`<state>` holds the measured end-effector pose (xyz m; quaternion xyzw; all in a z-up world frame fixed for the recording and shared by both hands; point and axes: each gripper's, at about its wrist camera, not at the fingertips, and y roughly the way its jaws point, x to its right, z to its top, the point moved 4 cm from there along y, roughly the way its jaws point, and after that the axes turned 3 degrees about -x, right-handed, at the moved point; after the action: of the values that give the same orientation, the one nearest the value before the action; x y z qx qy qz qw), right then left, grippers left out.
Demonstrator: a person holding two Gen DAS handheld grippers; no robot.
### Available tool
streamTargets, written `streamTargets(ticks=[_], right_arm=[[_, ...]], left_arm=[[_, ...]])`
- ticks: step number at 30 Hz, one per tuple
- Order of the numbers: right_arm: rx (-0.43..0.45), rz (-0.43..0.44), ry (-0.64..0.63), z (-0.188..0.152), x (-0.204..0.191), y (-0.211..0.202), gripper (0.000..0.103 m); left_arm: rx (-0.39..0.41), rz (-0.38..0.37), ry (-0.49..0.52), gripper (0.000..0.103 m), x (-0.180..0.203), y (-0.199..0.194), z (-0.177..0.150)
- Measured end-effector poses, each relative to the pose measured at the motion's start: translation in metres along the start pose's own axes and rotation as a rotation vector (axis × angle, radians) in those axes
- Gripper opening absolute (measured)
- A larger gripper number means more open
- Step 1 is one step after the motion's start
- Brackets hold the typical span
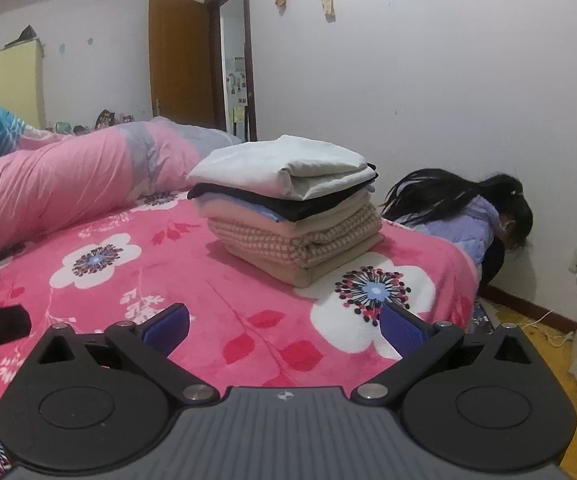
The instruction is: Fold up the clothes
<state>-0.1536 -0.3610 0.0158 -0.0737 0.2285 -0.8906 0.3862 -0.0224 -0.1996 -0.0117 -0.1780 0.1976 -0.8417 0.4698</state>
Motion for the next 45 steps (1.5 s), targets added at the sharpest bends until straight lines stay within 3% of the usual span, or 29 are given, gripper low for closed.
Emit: streamTargets(ticks=[12, 20, 45], right_arm=[[0.029, -0.067, -0.008, 0.011, 0.012, -0.001, 0.103], [-0.035, -0.06, 0.015, 0.015, 0.018, 0.01, 0.103], [-0.01, -0.063, -0.026, 0.017, 0.007, 0.006, 0.103]], left_arm=[[-0.04, 0.021, 0.068, 0.103, 0.015, 0.011, 0.002], [-0.044, 0.011, 0.085, 0.103, 0.021, 0.009, 0.008], [-0.031, 0.003, 0.138, 0.103, 0.029, 0.007, 0.007]])
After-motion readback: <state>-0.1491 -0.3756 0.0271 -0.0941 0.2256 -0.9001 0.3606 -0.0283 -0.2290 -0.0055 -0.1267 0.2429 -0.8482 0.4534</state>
